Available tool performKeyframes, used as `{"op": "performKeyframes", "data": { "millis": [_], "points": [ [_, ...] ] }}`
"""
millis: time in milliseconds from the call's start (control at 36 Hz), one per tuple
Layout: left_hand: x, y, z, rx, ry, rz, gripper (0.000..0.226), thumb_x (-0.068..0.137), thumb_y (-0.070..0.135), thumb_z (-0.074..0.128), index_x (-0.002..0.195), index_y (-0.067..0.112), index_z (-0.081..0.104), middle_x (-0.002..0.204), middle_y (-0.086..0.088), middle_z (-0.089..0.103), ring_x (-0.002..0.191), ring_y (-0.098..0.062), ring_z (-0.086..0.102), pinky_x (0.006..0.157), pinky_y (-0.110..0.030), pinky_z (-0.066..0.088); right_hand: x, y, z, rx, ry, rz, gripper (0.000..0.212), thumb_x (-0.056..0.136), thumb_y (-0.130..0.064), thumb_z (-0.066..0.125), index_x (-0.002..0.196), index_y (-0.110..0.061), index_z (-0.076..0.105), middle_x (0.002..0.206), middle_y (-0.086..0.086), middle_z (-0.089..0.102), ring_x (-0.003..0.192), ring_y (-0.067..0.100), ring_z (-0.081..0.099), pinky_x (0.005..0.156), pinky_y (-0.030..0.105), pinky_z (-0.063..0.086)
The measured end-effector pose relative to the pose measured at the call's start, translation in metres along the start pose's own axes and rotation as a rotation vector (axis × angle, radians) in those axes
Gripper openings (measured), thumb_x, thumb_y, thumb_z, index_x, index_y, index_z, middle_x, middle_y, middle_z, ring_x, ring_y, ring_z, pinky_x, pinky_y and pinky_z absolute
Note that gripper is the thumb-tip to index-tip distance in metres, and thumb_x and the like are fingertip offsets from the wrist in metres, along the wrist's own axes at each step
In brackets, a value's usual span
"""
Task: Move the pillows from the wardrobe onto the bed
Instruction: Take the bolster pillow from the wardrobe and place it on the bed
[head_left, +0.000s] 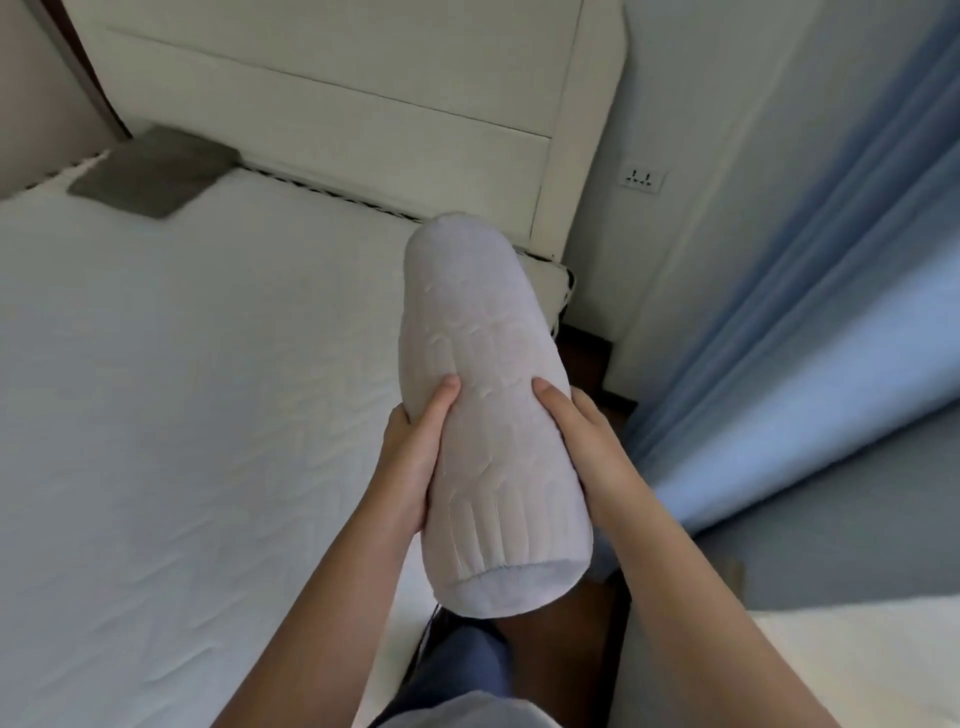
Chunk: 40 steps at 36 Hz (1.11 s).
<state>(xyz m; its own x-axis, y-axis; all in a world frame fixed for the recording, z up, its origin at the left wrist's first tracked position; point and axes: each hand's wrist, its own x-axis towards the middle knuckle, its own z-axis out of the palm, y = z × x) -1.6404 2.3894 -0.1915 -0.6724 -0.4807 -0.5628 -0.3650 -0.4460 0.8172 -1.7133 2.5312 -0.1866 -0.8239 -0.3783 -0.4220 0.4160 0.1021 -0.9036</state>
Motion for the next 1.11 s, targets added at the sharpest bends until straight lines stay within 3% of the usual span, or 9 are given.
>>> {"op": "performKeyframes", "data": {
  "millis": [167,222,333,500,639,694,806,972,1111],
  "points": [
    [0.081,0.059,0.006,-0.082,0.034,-0.021,0.085,0.056,0.066,0.067,0.124,0.016,0.054,0.111,-0.006,0.068,0.095,-0.025,0.068,0.071,-0.036,0.054,0.094,-0.047,0.021,-0.067,-0.121,-0.011,0.081,0.067,-0.061,0.066,0.136,-0.026,0.041,0.125,-0.005,0.059,0.109,0.016,0.059,0.095,0.038,0.048],
    [0.099,0.071,0.009,-0.096,0.062,-0.017,0.086,0.054,0.066,0.067,0.124,0.016,0.054,0.111,-0.005,0.068,0.095,-0.024,0.068,0.074,-0.037,0.055,0.117,-0.056,0.026,-0.08,-0.145,-0.004,0.081,0.067,-0.062,0.066,0.136,-0.028,0.041,0.125,-0.005,0.059,0.11,0.016,0.059,0.097,0.039,0.047],
    [0.135,0.088,0.01,-0.114,0.092,-0.005,0.081,0.061,0.063,0.066,0.125,0.015,0.053,0.111,-0.005,0.068,0.095,-0.024,0.068,0.071,-0.035,0.054,0.166,-0.07,0.037,-0.088,-0.187,0.017,0.07,0.074,-0.057,0.065,0.133,-0.027,0.043,0.121,-0.005,0.06,0.107,0.014,0.06,0.092,0.034,0.048],
    [0.195,0.108,0.015,-0.17,0.2,-0.022,0.082,0.065,0.061,0.066,0.126,0.01,0.05,0.115,-0.009,0.065,0.098,-0.027,0.066,0.074,-0.038,0.055,0.242,-0.089,0.053,-0.132,-0.282,0.064,0.054,0.08,-0.053,0.061,0.125,-0.025,0.047,0.114,-0.006,0.062,0.098,0.008,0.063,0.069,0.02,0.049],
    [0.254,0.132,0.027,-0.247,0.291,-0.035,0.091,0.058,0.063,0.067,0.13,0.01,0.047,0.121,-0.01,0.062,0.101,-0.027,0.064,0.08,-0.04,0.054,0.323,-0.114,0.063,-0.23,-0.402,0.077,0.054,0.082,-0.054,0.057,0.124,-0.021,0.05,0.115,-0.003,0.064,0.098,0.011,0.064,0.072,0.023,0.052],
    [0.278,0.145,0.035,-0.271,0.344,-0.016,0.089,0.062,0.062,0.067,0.131,0.008,0.046,0.122,-0.011,0.061,0.101,-0.027,0.063,0.075,-0.037,0.054,0.356,-0.128,0.068,-0.278,-0.444,0.076,0.054,0.082,-0.055,0.056,0.123,-0.02,0.051,0.114,-0.002,0.064,0.099,0.013,0.064,0.075,0.025,0.053],
    [0.325,0.174,0.06,-0.295,0.478,0.041,0.079,0.072,0.056,0.066,0.129,0.007,0.045,0.12,-0.01,0.06,0.099,-0.025,0.063,0.064,-0.031,0.051,0.422,-0.16,0.076,-0.368,-0.535,0.071,0.045,0.082,-0.053,0.056,0.115,-0.023,0.052,0.107,-0.006,0.064,0.091,0.006,0.064,0.064,0.018,0.05],
    [0.4,0.209,0.1,-0.318,0.584,0.027,0.078,0.073,0.056,0.065,0.129,0.008,0.04,0.119,-0.007,0.056,0.102,-0.025,0.059,0.083,-0.041,0.051,0.516,-0.192,0.072,-0.435,-0.593,0.074,0.063,0.077,-0.057,0.061,0.126,-0.019,0.05,0.118,0.001,0.063,0.102,0.017,0.063,0.085,0.033,0.052],
    [0.45,0.223,0.124,-0.3,0.606,0.004,0.081,0.071,0.06,0.063,0.13,0.011,0.037,0.123,-0.007,0.054,0.105,-0.026,0.057,0.093,-0.046,0.049,0.576,-0.206,0.069,-0.441,-0.628,0.084,0.056,0.07,-0.059,0.066,0.116,-0.028,0.054,0.107,-0.01,0.065,0.092,0.005,0.065,0.064,0.017,0.051]
  ]
}}
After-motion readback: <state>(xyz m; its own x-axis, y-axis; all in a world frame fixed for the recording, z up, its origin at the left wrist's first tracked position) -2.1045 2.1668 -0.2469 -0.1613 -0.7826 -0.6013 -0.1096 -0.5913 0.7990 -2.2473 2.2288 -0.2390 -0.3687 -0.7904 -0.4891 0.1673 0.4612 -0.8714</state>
